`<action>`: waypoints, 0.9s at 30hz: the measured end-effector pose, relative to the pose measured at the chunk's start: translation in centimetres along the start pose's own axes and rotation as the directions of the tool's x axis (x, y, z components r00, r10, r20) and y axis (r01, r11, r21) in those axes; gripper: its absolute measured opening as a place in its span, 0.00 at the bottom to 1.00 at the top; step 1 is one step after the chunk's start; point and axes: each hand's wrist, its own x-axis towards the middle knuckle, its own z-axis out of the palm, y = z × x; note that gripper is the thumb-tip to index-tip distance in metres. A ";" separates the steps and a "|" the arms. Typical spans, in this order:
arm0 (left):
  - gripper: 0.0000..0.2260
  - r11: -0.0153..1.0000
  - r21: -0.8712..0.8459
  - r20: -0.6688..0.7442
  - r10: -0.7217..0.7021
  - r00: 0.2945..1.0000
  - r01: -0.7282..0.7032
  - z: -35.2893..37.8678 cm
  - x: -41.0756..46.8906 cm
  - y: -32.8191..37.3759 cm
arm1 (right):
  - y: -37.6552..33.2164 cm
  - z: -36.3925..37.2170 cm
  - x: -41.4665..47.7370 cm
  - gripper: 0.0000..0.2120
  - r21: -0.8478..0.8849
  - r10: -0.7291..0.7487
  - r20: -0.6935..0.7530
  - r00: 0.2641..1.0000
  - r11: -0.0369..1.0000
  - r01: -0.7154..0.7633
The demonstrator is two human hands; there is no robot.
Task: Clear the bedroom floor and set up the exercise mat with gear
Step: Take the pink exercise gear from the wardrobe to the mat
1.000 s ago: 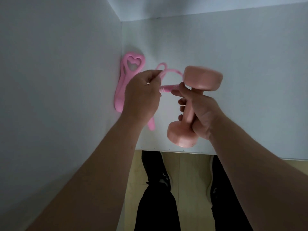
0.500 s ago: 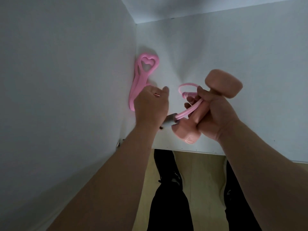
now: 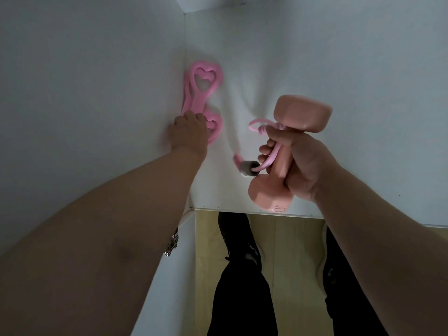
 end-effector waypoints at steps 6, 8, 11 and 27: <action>0.17 0.991 -0.108 -0.001 -0.076 0.997 0.075 -0.3 0.6 -0.3 | 0.0 -0.1 0.2 0.04 0.002 -0.020 -0.014 1.000 1.000 0.020; 0.24 0.971 -0.174 0.030 -0.163 0.986 0.166 -1.1 0.5 -0.2 | -0.1 0.1 0.0 0.05 0.007 -0.006 -0.009 1.000 1.000 0.006; 0.31 0.918 -0.297 0.067 -0.255 0.965 0.263 -2.5 0.3 -0.4 | -0.4 0.4 -0.5 0.05 0.012 -0.001 0.000 1.000 1.000 0.001; 0.27 0.343 -0.939 -0.089 -0.276 0.957 0.011 -13.0 -12.1 1.0 | -1.2 -1.4 -4.6 0.15 0.015 -0.020 0.040 0.999 1.000 0.019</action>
